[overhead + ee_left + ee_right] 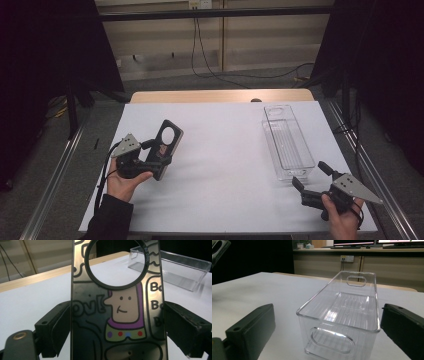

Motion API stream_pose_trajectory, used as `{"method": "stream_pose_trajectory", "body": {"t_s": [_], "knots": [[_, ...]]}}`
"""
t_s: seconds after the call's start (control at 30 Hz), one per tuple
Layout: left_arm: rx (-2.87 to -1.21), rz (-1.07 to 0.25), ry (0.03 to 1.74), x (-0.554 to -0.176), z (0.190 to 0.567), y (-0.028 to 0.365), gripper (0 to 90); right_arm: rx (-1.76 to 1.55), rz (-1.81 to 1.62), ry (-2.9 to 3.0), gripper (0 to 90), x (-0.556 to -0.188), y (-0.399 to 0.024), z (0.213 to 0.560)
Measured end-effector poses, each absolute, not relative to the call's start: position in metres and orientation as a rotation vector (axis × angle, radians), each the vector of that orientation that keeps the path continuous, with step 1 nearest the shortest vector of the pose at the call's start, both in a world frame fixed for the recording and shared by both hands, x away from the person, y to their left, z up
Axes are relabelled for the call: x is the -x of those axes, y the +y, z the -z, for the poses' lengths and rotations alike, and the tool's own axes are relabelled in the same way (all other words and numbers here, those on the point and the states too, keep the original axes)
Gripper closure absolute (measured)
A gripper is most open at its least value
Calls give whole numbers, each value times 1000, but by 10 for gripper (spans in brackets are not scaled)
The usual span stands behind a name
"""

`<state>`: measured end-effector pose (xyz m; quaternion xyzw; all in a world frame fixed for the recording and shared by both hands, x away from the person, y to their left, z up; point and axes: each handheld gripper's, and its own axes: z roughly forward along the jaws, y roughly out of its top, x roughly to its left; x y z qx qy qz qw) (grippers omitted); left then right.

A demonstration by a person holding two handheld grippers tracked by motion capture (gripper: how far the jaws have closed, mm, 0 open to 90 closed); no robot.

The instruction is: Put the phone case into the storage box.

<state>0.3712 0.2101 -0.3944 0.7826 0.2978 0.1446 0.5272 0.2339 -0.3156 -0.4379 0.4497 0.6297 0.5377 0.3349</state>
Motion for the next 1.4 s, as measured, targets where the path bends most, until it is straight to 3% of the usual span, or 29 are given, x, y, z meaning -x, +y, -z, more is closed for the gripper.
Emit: {"method": "stream_pose_trajectory", "body": {"t_s": [0.77,1.4], "knots": [[-1847,-140,525,-351,394,169,123,-1141,-1444,1669,0,-230,-308,435],[-1918,-85,375,-345,394,131,123,-1010,-1565,1814,0,-237,-280,420]]}}
